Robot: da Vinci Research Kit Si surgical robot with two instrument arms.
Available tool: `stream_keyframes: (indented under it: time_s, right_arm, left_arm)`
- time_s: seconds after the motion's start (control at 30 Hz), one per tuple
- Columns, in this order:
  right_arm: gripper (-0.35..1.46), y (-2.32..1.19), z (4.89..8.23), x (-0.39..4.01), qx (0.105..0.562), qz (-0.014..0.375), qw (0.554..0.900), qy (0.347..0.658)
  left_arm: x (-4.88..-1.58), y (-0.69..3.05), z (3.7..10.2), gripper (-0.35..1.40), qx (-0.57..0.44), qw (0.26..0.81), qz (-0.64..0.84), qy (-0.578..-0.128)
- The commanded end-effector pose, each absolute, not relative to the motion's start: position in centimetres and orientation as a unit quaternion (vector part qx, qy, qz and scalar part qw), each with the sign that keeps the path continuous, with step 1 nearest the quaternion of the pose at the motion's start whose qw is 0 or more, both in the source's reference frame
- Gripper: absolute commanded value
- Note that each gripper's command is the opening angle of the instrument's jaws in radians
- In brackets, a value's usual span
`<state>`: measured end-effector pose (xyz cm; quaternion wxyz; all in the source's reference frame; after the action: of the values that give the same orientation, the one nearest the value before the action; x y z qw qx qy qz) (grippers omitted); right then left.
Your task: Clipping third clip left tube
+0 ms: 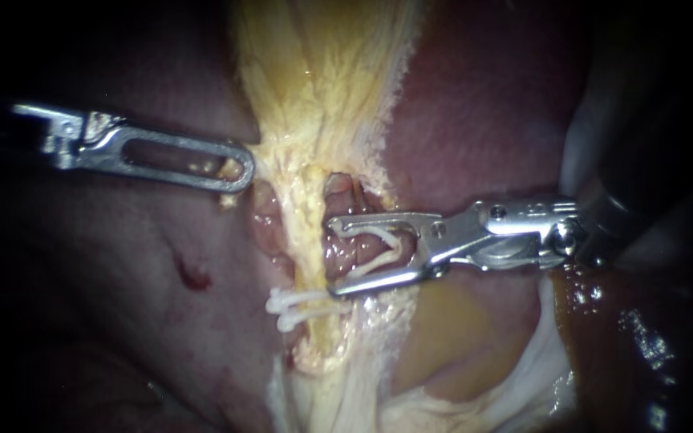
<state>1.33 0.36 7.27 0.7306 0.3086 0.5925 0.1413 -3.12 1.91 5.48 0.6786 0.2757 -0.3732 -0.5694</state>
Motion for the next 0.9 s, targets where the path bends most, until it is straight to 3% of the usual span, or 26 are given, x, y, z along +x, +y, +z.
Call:
stream_keyframes:
  time_s: [0.03, 0.4, 0.9]
  right_arm:
    - [0.49, 0.35, 7.26, 1.33, 0.311, 0.143, 0.73, 0.592]
    - [0.48, 0.33, 7.23, 1.41, 0.332, 0.135, 0.72, 0.594]
    - [0.48, 0.12, 7.18, 1.88, 0.372, 0.115, 0.693, 0.607]
  left_arm:
    - [-3.11, 1.92, 5.47, -0.35, 0.275, 0.679, -0.569, -0.373]
    - [-3.12, 1.92, 5.48, -0.35, 0.275, 0.679, -0.569, -0.373]
    - [-3.14, 1.93, 5.49, -0.35, 0.275, 0.679, -0.57, -0.373]
